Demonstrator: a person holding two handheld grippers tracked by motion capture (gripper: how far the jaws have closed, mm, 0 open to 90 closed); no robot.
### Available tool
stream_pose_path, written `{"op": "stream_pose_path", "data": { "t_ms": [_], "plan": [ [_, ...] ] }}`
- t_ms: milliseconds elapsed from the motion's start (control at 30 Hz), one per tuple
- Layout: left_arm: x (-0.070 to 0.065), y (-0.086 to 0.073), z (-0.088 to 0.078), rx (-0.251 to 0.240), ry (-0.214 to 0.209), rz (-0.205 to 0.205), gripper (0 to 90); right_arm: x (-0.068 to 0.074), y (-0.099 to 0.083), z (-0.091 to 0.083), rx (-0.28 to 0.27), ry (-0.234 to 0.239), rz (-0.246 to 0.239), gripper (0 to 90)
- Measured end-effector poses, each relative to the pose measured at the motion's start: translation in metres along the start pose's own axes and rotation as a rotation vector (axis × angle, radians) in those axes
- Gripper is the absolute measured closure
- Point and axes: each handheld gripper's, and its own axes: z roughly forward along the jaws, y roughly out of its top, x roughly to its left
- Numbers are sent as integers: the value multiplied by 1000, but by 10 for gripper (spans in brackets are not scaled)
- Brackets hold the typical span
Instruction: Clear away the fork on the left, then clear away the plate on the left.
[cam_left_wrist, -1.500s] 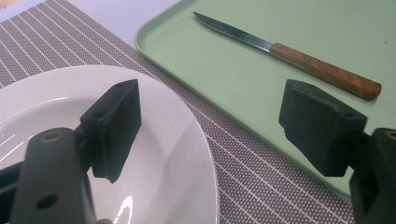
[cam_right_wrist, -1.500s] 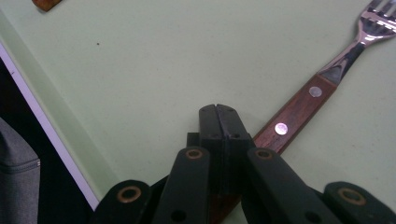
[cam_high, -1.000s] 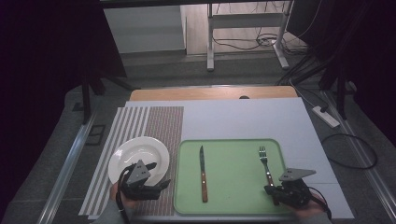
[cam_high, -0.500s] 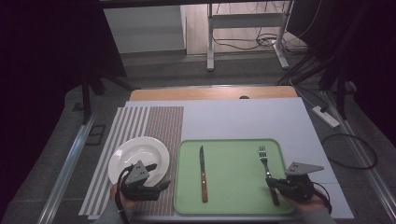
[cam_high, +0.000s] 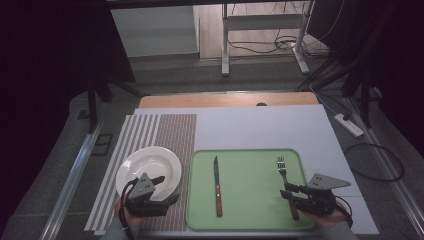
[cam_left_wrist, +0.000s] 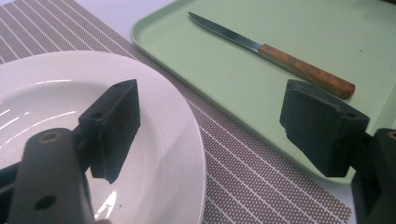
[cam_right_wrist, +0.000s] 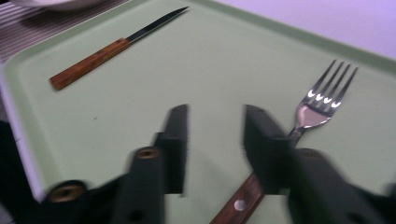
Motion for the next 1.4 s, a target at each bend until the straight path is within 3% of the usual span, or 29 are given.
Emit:
{"op": "stream_pose_path", "data": {
  "t_ms": [33, 167, 433, 667, 1067, 1100, 1400],
  "plan": [
    [-1, 0, -1, 0, 2, -4, 210, -1, 0, 1, -15, -3, 5, 495],
    [-2, 0, -3, -7, 0, -7, 209, 2, 0, -1, -54, -33, -5, 338],
    [-1, 0, -6, -13, -1, -10, 208, 8, 2, 0, -72, -41, -37, 271],
    [1, -2, -9, -18, 10, -15, 208, 13, 10, 2, -74, -29, -51, 275],
    [6, -6, -14, -32, 9, -30, 208, 40, 51, 20, -85, -4, -87, 352],
    [6, -6, -13, -28, 8, -33, 208, 45, 61, 30, -76, 4, -96, 370],
    [7, -6, -13, -27, 11, -31, 208, 62, 89, 64, -32, 61, -124, 416]
  ]
}}
